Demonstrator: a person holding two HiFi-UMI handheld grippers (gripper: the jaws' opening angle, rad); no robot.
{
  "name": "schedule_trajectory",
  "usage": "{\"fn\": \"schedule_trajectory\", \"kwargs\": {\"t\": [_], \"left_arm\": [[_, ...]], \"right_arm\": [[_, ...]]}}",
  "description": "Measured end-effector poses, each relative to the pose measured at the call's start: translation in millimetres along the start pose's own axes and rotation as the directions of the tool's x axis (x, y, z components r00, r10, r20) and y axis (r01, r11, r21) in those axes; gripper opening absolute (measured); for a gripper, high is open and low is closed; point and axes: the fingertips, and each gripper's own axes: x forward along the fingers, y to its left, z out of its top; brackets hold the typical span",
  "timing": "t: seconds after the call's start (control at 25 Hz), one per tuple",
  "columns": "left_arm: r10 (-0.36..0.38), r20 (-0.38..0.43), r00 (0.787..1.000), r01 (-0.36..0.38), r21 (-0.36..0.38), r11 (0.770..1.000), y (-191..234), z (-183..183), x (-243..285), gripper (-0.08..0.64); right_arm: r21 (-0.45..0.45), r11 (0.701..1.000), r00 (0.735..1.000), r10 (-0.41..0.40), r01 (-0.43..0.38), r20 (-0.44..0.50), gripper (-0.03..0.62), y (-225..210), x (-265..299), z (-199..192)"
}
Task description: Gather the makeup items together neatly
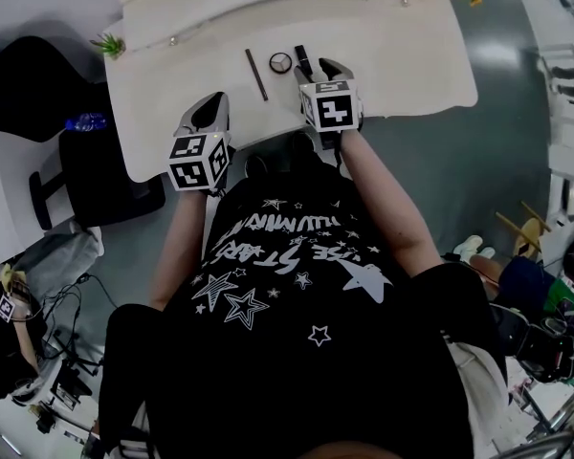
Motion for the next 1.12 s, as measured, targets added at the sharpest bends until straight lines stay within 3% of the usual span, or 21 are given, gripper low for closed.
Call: {"fn": "schedule_trajectory", "kwargs": {"t": [0.36,0.68,1.12], "left_arm": [[0.015,0.043,0.999,-0.015,0.016,1.0,-16.5,27.6,11.3,0.002],[0.081,0.069,0.994,-0.081,-0.003,0.997,-12.2,43.8,15.2,0.002],[0.19,0.072,0.979,-0.185,-0.067,0.98,-3.4,52.9,29.3,0.002]], "right_arm": [[-0.034,0.999,0.994,0.031,-0.027,0.107,0.283,-42.2,-13.4,59.9],[-0.083,0.995,0.982,0.069,-0.055,0.177,0.352,-80.9,-6.1,118.1],[-0.173,0.975,0.973,0.169,-0.142,0.158,0.373,-107.6,36.0,171.3]]}}
